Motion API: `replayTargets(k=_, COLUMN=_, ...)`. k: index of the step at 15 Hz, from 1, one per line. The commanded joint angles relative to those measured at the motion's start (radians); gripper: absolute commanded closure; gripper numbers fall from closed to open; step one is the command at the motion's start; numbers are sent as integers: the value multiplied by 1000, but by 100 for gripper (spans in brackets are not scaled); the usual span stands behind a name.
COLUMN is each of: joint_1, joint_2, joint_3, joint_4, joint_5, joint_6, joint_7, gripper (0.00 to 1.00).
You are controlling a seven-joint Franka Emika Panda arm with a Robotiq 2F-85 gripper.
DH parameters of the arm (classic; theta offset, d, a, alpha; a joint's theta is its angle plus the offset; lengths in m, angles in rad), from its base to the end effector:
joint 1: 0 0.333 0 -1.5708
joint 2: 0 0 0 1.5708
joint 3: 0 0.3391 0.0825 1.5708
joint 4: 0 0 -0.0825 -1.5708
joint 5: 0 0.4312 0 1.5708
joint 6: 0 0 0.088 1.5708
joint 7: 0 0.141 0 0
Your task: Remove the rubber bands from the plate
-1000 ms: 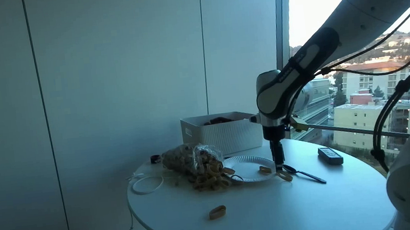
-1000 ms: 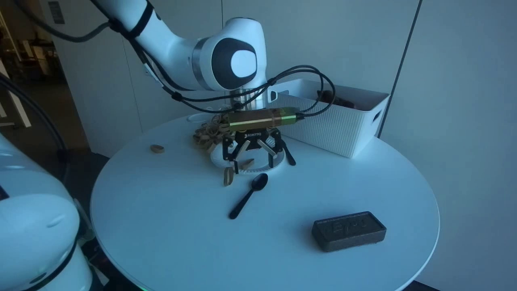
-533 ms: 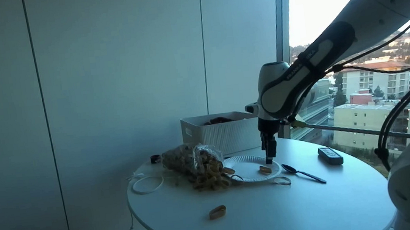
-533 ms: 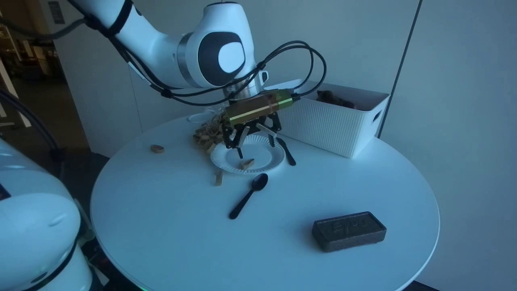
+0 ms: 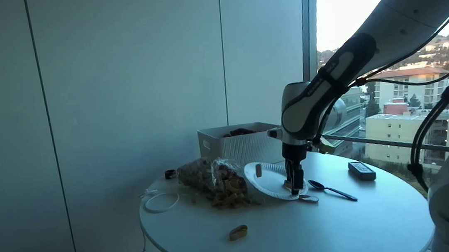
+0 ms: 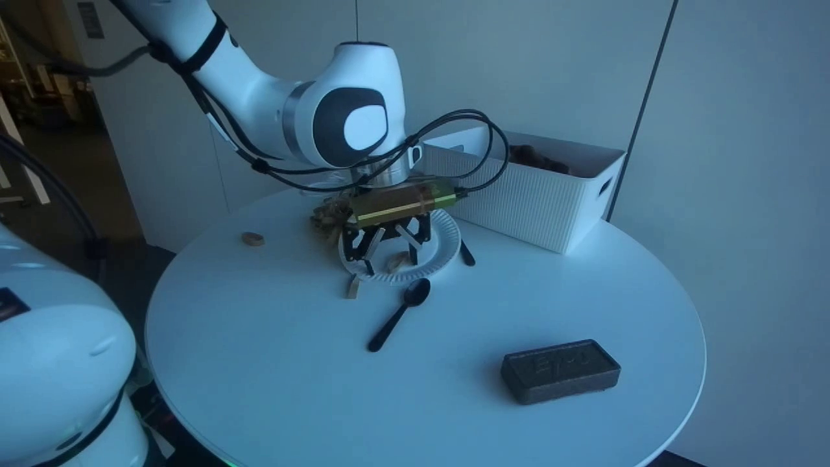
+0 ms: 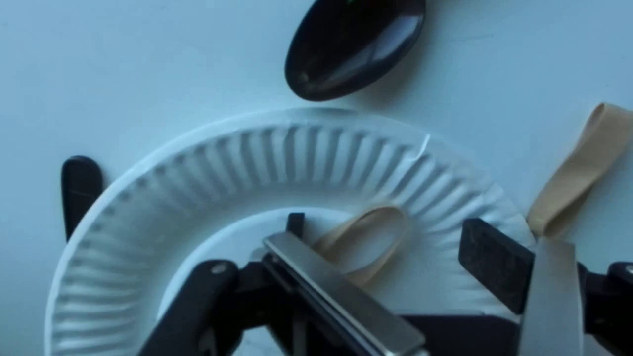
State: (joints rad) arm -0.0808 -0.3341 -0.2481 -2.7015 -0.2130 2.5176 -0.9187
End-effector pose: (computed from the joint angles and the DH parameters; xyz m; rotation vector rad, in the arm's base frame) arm 0.4138 -0.1347 0.2995 2.7930 1.1176 0.1311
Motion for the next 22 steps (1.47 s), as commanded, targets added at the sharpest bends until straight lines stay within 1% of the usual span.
replayTargets(k=1, joint_1=12, joint_2=11, joint_3=-11, joint_4=5, joint_5=38, joint_6=19, joint_7=-58, gripper=49)
replayTargets(k=2, joint_1=10, joint_2=11, joint_3=-11, joint_4=5, joint_5=37, joint_6=22, joint_7=-65, gripper=58)
replayTargets(k=5, joint_1=9, joint_2=9, joint_3=-10, joint_4=12, joint_5=40, joint_6=25, joint_7=-77, gripper=80)
replayTargets(k=8, joint_1=8, joint_2=7, joint_3=-12, joint_4=17, joint_5=43, joint_6=24, joint_7=-89, gripper=86)
replayTargets(k=9, joint_1=8, joint_2=9, joint_3=-13, joint_4=21, joint_5=46, joint_6=23, joint_7=-90, gripper=90)
replayTargets(k=10, joint_1=9, joint_2=10, joint_3=-14, joint_4=24, joint_5=50, joint_6=21, joint_7=-94, gripper=84)
replayTargets(k=13, joint_1=8, joint_2=12, joint_3=-18, joint_4=30, joint_5=67, joint_6=18, joint_7=-99, gripper=83)
replayTargets(k=16, joint_1=3, joint_2=-34, joint_3=-22, joint_4=16, joint_5=70, joint_6=27, joint_7=-108, gripper=83)
replayTargets(k=22, joint_1=21, joint_2=-165, joint_3=-39, joint_4=-46, joint_5=77, joint_6=78, joint_7=-174, gripper=84)
